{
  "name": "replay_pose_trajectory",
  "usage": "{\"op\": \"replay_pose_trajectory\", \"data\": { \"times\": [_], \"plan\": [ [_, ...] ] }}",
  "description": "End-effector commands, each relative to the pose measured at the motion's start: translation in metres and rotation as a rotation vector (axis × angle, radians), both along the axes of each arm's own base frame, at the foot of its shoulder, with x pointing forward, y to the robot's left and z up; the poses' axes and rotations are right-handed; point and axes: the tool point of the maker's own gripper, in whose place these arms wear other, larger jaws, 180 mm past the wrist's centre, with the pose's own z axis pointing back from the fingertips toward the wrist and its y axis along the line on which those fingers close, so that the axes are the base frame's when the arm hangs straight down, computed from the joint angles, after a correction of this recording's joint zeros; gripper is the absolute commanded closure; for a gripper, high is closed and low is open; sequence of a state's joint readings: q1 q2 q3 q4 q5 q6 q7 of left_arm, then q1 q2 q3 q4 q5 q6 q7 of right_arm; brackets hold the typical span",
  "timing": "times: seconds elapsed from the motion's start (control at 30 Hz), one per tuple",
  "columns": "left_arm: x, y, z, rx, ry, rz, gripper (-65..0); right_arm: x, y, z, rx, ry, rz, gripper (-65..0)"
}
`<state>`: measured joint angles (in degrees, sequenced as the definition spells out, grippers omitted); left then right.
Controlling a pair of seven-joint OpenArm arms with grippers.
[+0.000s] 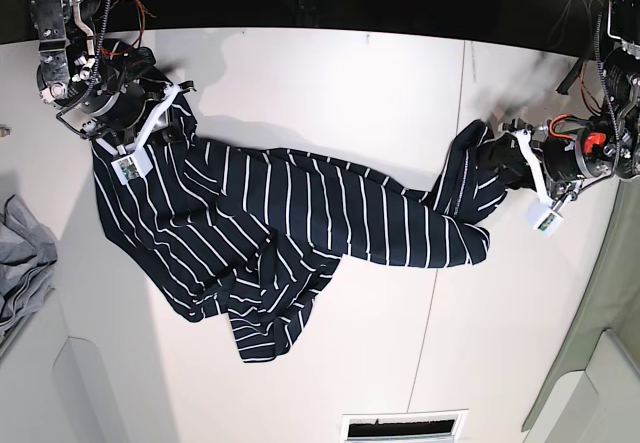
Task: Layout the t-shirt on the table in an organized manner, then fold the t-shirt properly
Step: 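Regrasp the shirt fabric with the left gripper near its end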
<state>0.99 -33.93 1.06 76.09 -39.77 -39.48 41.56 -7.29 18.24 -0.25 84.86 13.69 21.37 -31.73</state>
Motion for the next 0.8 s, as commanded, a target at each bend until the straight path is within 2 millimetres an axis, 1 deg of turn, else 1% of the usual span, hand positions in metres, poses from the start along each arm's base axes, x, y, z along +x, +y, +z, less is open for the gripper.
{"op": "replay_pose_trajectory", "data": {
  "times": [0.0, 0.1, 0.27, 0.33, 0.37, 0.4, 0.47, 0.5, 0.57, 0.63, 0.7, 0.77],
  "plan": [
    [0.009, 0.003, 0.012, 0.0, -0.046, -0.005, -35.7, -0.001, -0.006, 0.0, -0.026, 0.013, 0.004, -11.5],
    [0.007, -0.003, 0.007, -0.007, -0.048, -0.007, -35.7, -0.001, -0.006, 0.0, -0.027, 0.013, 0.004, -11.5],
    [0.005, -0.031, -0.01, 0.002, -0.047, -0.031, -35.6, -0.001, -0.006, 0.0, -0.027, 0.013, 0.004, -11.5],
    [0.005, -0.036, -0.016, 0.026, -0.048, -0.027, -34.6, -0.001, -0.006, -0.001, -0.028, 0.014, 0.004, -11.5],
    [0.008, -0.033, -0.017, 0.045, -0.058, -0.008, -30.9, -0.001, -0.006, -0.001, -0.028, 0.015, 0.004, -11.5],
    [0.011, -0.03, -0.017, 0.065, -0.071, 0.004, -23.9, -0.001, -0.006, -0.001, -0.028, 0.015, 0.004, -11.5],
    [0.015, -0.021, -0.017, 0.111, -0.098, 0.011, -6.5, -0.001, -0.006, -0.001, -0.028, 0.014, 0.004, -11.5],
    [0.017, -0.016, -0.016, 0.134, -0.107, 0.013, 0.0, -0.001, -0.006, -0.001, -0.028, 0.014, 0.004, -11.5],
    [0.026, 0.0, -0.01, 0.183, -0.123, 0.046, 0.0, -0.001, -0.006, -0.001, -0.028, 0.014, 0.004, -11.5],
    [0.043, 0.023, 0.005, 0.239, -0.162, 0.087, 0.0, -0.001, -0.006, 0.0, -0.027, 0.013, 0.004, -11.5],
    [0.065, 0.043, 0.031, 0.278, -0.235, 0.104, 0.0, -0.001, -0.006, -0.001, -0.028, 0.014, 0.004, -11.5],
    [0.091, 0.059, 0.066, 0.306, -0.338, 0.109, 0.0, -0.001, -0.006, -0.001, -0.028, 0.014, 0.004, -11.5]
  ]
}}
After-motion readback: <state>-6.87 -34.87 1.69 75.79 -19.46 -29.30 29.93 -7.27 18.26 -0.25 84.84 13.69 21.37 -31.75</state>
